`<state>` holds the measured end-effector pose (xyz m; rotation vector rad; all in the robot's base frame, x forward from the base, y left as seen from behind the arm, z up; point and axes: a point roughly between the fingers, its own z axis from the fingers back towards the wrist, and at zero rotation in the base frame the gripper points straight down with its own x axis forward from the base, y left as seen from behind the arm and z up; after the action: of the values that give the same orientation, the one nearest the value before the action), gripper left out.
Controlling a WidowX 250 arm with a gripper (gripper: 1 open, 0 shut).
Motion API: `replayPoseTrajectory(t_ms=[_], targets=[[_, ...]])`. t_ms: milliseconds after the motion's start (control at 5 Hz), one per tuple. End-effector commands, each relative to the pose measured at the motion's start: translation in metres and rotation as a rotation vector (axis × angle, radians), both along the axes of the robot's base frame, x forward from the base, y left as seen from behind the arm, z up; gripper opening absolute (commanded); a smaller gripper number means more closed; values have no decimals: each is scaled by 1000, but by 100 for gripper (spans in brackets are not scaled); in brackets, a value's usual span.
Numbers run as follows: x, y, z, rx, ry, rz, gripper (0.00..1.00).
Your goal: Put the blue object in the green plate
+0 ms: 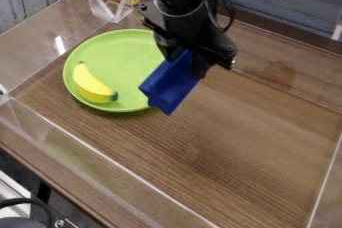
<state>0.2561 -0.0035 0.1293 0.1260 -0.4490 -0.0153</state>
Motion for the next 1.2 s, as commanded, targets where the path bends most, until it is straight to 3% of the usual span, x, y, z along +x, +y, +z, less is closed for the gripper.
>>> replayPoseTrajectory(t_ms=[0, 1000], targets=[[6, 4, 0, 3, -22, 1, 0], [17, 9, -21, -6, -33, 2, 0]])
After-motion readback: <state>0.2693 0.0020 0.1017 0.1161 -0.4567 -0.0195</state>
